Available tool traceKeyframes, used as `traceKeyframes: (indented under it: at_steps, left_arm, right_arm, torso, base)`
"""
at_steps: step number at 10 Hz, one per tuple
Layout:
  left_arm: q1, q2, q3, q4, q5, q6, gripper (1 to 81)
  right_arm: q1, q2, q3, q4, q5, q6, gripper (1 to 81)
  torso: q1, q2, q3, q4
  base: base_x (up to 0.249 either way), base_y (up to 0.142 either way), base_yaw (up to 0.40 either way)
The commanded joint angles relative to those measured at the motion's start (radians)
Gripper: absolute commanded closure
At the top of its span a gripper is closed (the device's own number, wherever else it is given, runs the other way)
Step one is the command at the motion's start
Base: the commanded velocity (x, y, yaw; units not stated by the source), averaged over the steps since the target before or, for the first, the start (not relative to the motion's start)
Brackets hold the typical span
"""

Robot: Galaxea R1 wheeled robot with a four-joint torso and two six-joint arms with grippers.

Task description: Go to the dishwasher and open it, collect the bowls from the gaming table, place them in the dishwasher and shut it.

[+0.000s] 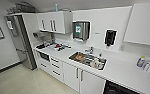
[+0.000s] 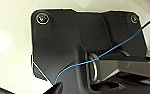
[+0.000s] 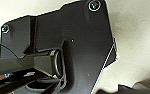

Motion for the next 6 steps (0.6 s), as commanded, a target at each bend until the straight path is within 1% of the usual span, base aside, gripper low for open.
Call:
traceKeyframes:
  at_steps: [1, 2, 3, 4, 6]
  left_arm:
    - [-0.038, -0.007, 0.003, -0.004, 0.029, 0.001, 1.0]
    - [-0.038, -0.007, 0.003, -0.004, 0.028, 0.002, 1.0]
    - [-0.038, -0.007, 0.000, -0.003, 0.028, 0.002, 1.0]
    - [-0.038, -0.007, 0.000, 0.005, 0.028, 0.002, 1.0]
    - [-0.038, -0.009, -0.002, 0.008, 0.029, 0.004, 1.0]
  right_arm:
    - [0.046, -0.008, -0.002, 0.006, -0.060, -0.004, 1.0]
    - [0.055, -0.008, -0.008, 0.006, -0.077, -0.006, 1.0]
    - [0.070, -0.003, -0.023, 0.006, -0.138, -0.003, 1.0]
    - [0.075, 0.000, -0.032, 0.006, -0.163, -0.003, 1.0]
    - [0.079, 0.002, -0.028, 0.003, -0.167, -0.007, 1.0]
  torso:
    - [0.000, 0.000, 0.000, 0.000]
    - [0.000, 0.000, 0.000, 0.000]
    - [0.000, 0.000, 0.000, 0.000]
    - [0.000, 0.000, 0.000, 0.000]
    - [0.000, 0.000, 0.000, 0.000]
  base:
    - [0.000, 0.000, 0.365]
    - [0.000, 0.000, 0.365]
    - [0.000, 0.000, 0.365]
    - [0.000, 0.000, 0.365]
    - [0.000, 0.000, 0.365]
